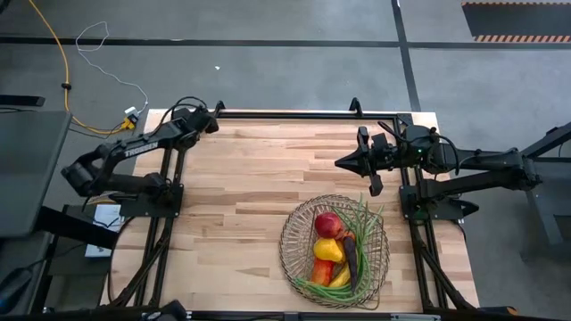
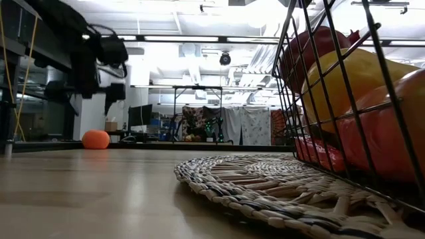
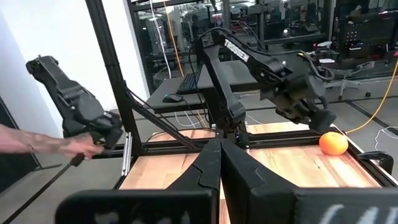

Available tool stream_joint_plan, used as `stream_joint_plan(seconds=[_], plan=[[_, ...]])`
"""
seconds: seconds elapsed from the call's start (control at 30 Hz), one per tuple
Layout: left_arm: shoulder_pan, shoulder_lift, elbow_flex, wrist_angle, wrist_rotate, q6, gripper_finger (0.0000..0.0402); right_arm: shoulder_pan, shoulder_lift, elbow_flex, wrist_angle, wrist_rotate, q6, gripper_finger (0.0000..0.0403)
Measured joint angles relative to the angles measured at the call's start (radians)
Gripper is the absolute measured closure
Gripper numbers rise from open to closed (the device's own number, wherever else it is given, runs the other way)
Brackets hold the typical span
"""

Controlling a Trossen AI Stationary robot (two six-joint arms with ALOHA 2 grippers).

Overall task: Build produce basket
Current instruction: Put the orange into the wire basket

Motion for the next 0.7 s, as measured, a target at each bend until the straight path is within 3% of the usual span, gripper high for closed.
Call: stream_joint_plan(seconds=[0.13, 0.33, 0.7], plan=[[0.024, 0.117, 0.000, 0.009, -0.043, -0.071, 0.0062, 0.000, 0.000, 0.000, 0.001, 0.000, 0.018, 0.0403], [0.023, 0.271, 0.000, 0.102, -0.102, -0.332, 0.0062, 0.000, 0.000, 0.000, 0.003, 0.000, 0.044, 0.0403], [-0.003, 0.368, 0.000, 0.154, -0.263, -0.522, 0.0062, -0.001, 0.000, 0.000, 0.003, -0.016, 0.043, 0.0403]])
